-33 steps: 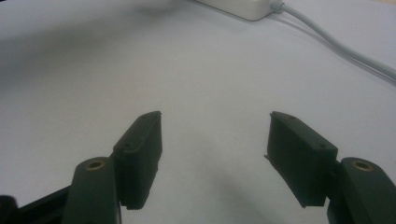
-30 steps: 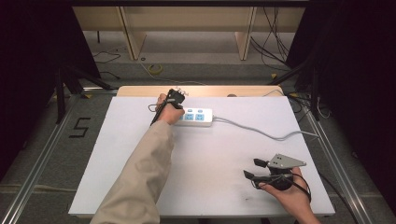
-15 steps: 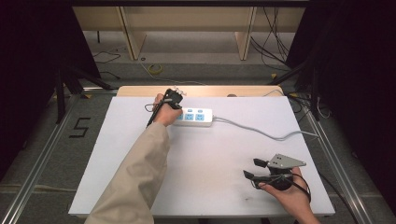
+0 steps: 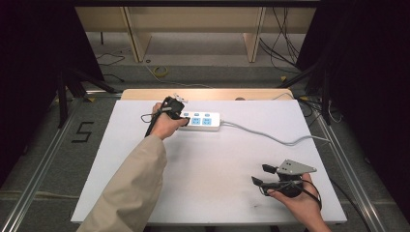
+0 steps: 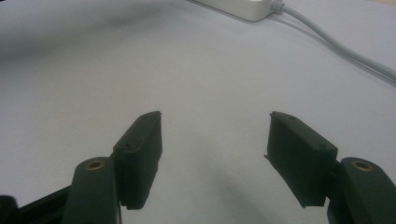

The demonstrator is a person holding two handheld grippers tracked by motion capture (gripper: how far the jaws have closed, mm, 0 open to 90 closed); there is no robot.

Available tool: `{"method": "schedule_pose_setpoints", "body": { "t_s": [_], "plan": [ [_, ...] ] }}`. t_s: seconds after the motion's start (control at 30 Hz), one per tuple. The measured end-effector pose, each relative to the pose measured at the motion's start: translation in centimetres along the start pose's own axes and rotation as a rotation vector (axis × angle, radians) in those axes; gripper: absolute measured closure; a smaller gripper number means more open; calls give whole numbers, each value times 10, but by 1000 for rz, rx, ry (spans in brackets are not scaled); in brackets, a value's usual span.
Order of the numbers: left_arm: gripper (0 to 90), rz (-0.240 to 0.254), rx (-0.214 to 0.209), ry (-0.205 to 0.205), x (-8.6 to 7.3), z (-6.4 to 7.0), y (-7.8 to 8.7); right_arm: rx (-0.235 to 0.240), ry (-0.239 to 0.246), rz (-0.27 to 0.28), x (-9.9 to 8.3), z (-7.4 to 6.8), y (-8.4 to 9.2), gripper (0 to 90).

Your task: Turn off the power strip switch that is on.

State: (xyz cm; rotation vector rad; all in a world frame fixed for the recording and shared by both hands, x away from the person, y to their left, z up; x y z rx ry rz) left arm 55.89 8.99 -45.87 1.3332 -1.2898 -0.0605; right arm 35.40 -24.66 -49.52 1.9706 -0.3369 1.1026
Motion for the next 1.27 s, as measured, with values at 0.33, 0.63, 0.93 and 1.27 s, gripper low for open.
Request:
{"method": "schedule_pose_setpoints", "body": {
  "t_s": [0.33,0.63,0.93,1.27],
  "plan": [
    [349,50,-27,9,-28,23,33,1,-4,0,-1,0,0,364],
    [300,130,-41,-17,-64,51,67,1,0,-4,-1,0,-1,363],
    [286,198,-12,-6,-104,78,85,-1,-2,-8,-2,-1,-1,362],
    [264,186,-1,-12,-118,89,86,0,-9,0,-1,0,0,361]
  ]
}}
Point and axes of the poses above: each handheld gripper's, and its own axes: y roughly backward along the jaws, x roughly out of its top, z roughly to its right, the point moved 4 cm from there along -y, roughly forward along the jaws, and after that the axes turned 15 degrees about -y, right-handed, at the moved point
